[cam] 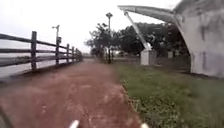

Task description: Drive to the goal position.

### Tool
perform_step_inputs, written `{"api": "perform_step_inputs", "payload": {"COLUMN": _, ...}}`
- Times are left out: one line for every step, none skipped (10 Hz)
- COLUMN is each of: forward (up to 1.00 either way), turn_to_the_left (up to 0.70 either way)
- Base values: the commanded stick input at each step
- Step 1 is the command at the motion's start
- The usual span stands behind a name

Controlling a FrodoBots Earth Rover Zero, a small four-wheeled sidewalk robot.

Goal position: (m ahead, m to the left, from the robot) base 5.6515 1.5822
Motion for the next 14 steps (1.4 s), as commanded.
{"api": "perform_step_inputs", "payload": {"forward": 0.70, "turn_to_the_left": 0.00}}
{"api": "perform_step_inputs", "payload": {"forward": 0.70, "turn_to_the_left": 0.20}}
{"api": "perform_step_inputs", "payload": {"forward": 0.70, "turn_to_the_left": 0.16}}
{"api": "perform_step_inputs", "payload": {"forward": 0.70, "turn_to_the_left": 0.01}}
{"api": "perform_step_inputs", "payload": {"forward": 0.70, "turn_to_the_left": 0.00}}
{"api": "perform_step_inputs", "payload": {"forward": 0.70, "turn_to_the_left": 0.00}}
{"api": "perform_step_inputs", "payload": {"forward": 0.70, "turn_to_the_left": 0.00}}
{"api": "perform_step_inputs", "payload": {"forward": 0.70, "turn_to_the_left": 0.00}}
{"api": "perform_step_inputs", "payload": {"forward": 0.70, "turn_to_the_left": 0.00}}
{"api": "perform_step_inputs", "payload": {"forward": 0.70, "turn_to_the_left": 0.00}}
{"api": "perform_step_inputs", "payload": {"forward": 0.70, "turn_to_the_left": 0.00}}
{"api": "perform_step_inputs", "payload": {"forward": 0.70, "turn_to_the_left": 0.00}}
{"api": "perform_step_inputs", "payload": {"forward": 0.70, "turn_to_the_left": 0.10}}
{"api": "perform_step_inputs", "payload": {"forward": 0.70, "turn_to_the_left": 0.26}}
